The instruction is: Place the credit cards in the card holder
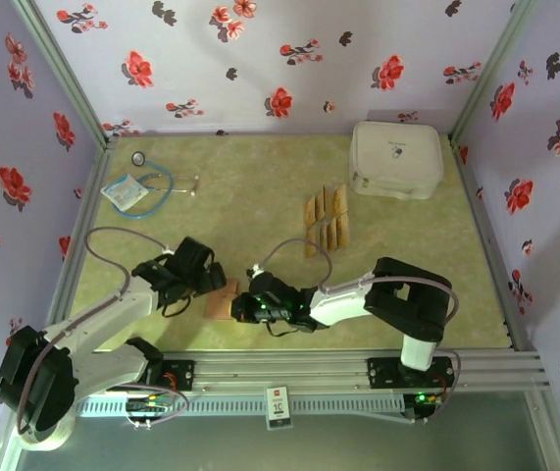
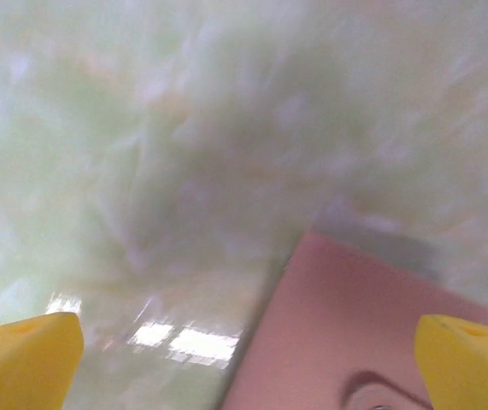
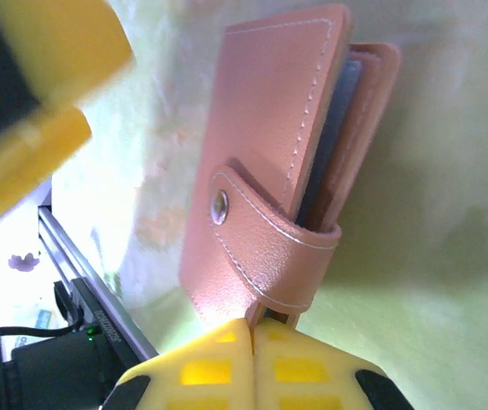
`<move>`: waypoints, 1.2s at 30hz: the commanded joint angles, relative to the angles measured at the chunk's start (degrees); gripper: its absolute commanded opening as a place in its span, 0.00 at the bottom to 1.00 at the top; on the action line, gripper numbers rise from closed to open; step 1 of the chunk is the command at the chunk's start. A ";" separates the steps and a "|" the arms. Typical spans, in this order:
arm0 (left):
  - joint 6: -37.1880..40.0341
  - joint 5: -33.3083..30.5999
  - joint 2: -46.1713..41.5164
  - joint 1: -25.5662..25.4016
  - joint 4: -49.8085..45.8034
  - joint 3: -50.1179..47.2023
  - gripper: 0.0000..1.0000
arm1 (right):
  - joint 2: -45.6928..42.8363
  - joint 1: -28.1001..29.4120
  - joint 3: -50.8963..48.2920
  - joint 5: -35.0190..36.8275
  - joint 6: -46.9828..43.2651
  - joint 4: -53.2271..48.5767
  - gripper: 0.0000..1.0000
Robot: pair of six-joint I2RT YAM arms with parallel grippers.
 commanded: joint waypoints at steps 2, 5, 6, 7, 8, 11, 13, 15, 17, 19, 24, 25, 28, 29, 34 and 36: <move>7.16 5.29 3.98 5.43 0.59 6.75 1.00 | -3.38 -3.30 1.37 -3.61 -4.36 -3.88 0.00; 9.71 8.36 5.78 8.33 1.04 10.92 1.00 | -5.62 -5.33 3.01 -5.54 -6.53 -7.79 0.00; 10.27 9.28 6.18 9.12 1.20 11.89 1.00 | -6.38 -5.88 3.48 -5.97 -7.33 -9.19 0.00; 10.71 10.53 6.51 10.11 1.61 12.96 1.00 | -7.27 -6.46 4.03 -6.28 -8.30 -10.90 0.00; 11.00 12.35 6.78 11.09 2.37 13.50 1.00 | -8.23 -7.06 4.58 -6.64 -9.19 -12.45 0.00; 11.12 17.74 7.18 13.55 5.18 14.35 1.00 | -11.06 -9.02 5.29 -8.03 -11.19 -15.59 0.00; 10.85 20.64 7.38 14.53 6.79 14.62 1.00 | -13.05 -10.45 5.30 -8.56 -11.92 -17.18 0.00; 10.03 24.08 7.48 15.31 9.10 14.59 1.00 | -15.03 -11.77 5.21 -9.55 -12.28 -17.62 0.00; 8.38 27.26 7.67 15.73 12.44 14.11 1.00 | -16.97 -13.04 5.12 -10.33 -12.44 -17.73 0.00; 6.08 30.39 7.87 15.96 16.24 13.10 1.00 | -18.28 -13.95 5.34 -11.07 -12.46 -17.68 0.00; -0.65 36.23 10.08 16.35 26.41 11.47 1.00 | -19.61 -15.81 7.06 -12.75 -12.20 -17.52 0.00; -1.67 37.05 10.79 16.35 28.05 11.37 1.00 | -19.58 -16.22 7.71 -13.28 -12.19 -17.35 0.00; -3.67 38.44 12.65 16.38 31.49 11.46 1.00 | -19.10 -17.33 9.81 -14.38 -12.28 -17.00 0.00; -3.94 38.89 13.39 16.36 32.16 11.83 1.00 | -18.77 -17.72 10.55 -14.83 -12.29 -16.75 0.00; -7.14 42.46 16.82 16.62 37.23 13.21 1.00 | -16.69 -19.17 13.93 -16.13 -12.15 -16.25 0.00; -8.86 43.85 17.40 16.79 40.31 13.18 1.00 | -15.67 -19.66 14.76 -16.91 -11.81 -15.56 0.00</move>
